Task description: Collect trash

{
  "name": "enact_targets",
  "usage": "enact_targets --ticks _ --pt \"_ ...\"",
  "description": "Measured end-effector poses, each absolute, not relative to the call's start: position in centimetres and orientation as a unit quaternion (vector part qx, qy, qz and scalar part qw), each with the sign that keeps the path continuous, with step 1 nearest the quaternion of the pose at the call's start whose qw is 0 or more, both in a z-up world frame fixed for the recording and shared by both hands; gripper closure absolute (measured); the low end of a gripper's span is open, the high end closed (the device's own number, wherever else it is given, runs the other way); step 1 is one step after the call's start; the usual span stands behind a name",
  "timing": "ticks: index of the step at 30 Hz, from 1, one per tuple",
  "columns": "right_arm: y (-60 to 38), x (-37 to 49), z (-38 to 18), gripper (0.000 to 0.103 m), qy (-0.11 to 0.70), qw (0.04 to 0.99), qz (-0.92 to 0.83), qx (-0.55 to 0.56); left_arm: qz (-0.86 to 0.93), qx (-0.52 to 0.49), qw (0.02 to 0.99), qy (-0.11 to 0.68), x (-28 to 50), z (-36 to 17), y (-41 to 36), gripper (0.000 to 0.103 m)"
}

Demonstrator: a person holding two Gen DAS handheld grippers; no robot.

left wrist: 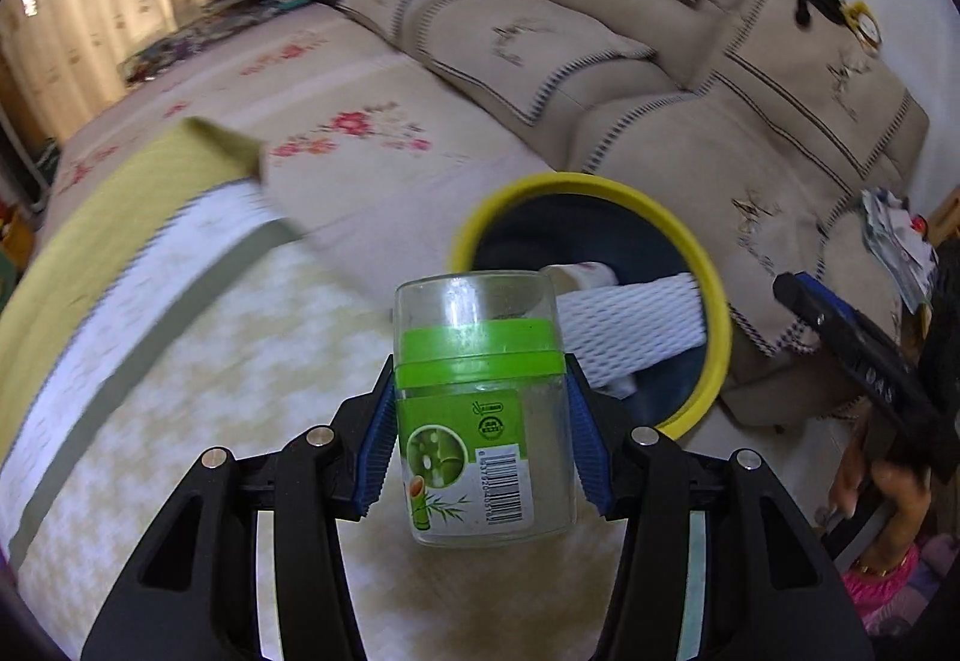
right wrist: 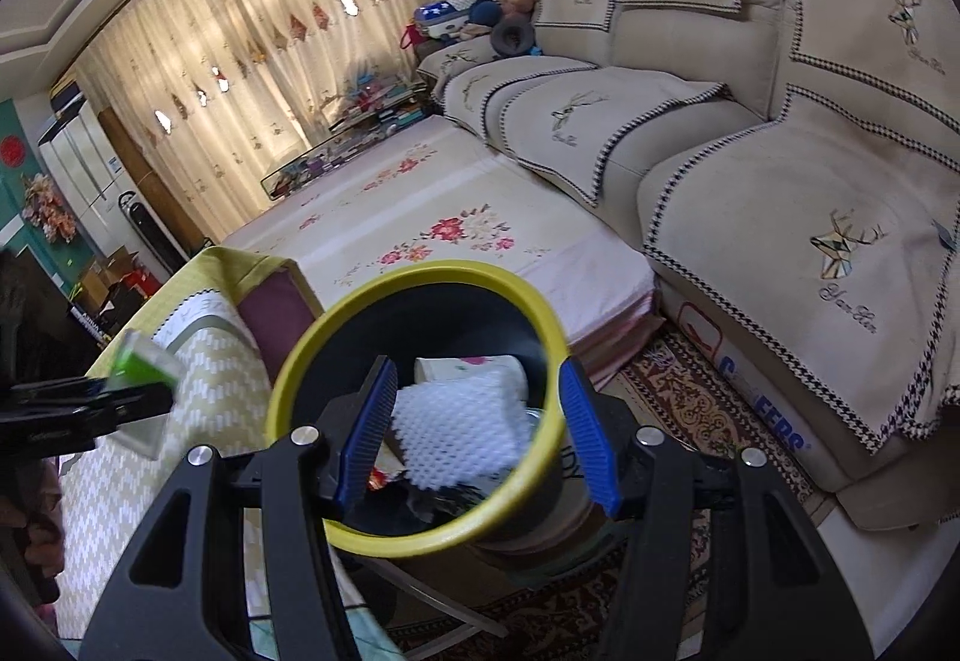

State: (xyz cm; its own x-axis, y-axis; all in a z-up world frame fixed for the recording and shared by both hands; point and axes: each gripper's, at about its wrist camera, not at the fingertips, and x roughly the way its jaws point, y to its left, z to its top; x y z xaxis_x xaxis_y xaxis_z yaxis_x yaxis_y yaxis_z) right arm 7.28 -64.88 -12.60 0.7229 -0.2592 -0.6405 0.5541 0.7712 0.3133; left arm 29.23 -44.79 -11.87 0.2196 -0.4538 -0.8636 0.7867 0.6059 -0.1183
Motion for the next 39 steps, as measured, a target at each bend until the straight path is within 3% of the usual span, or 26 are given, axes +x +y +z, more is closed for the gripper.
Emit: enact_targets --ticks 6,16,18,20,31,39 --pt "-66.2 6.0 -13.3 0.049 0.297 0.889 -0.233 0.261 -0.416 0.199 0.741 0.489 29.4 -14.9 -52.1 0.052" --pt "-66.8 4.7 -13.4 0.048 0.294 0.887 -0.234 0.269 -0.391 0.207 0.728 0.524 31.1 -20.1 -56.9 0.051" --pt "-66.7 4.6 -13.3 0.046 0.294 0.888 -0.232 0.267 -0.383 0.203 0.732 0.526 31.3 -20.4 -56.9 0.032" --pt "-66.4 4.6 -13.2 0.046 0.294 0.889 -0.229 0.264 -0.38 0.191 0.741 0.52 31.3 -20.0 -56.3 0.031" --pt "-63.0 6.0 -12.5 0.042 0.314 0.902 -0.188 0.231 -0.379 0.116 0.807 0.438 27.8 -11.3 -43.9 0.006" --pt "-58.0 6.8 -11.1 0.038 0.323 0.917 -0.142 0.189 -0.289 0.064 0.894 0.337 22.7 -6.7 -29.1 0.005"
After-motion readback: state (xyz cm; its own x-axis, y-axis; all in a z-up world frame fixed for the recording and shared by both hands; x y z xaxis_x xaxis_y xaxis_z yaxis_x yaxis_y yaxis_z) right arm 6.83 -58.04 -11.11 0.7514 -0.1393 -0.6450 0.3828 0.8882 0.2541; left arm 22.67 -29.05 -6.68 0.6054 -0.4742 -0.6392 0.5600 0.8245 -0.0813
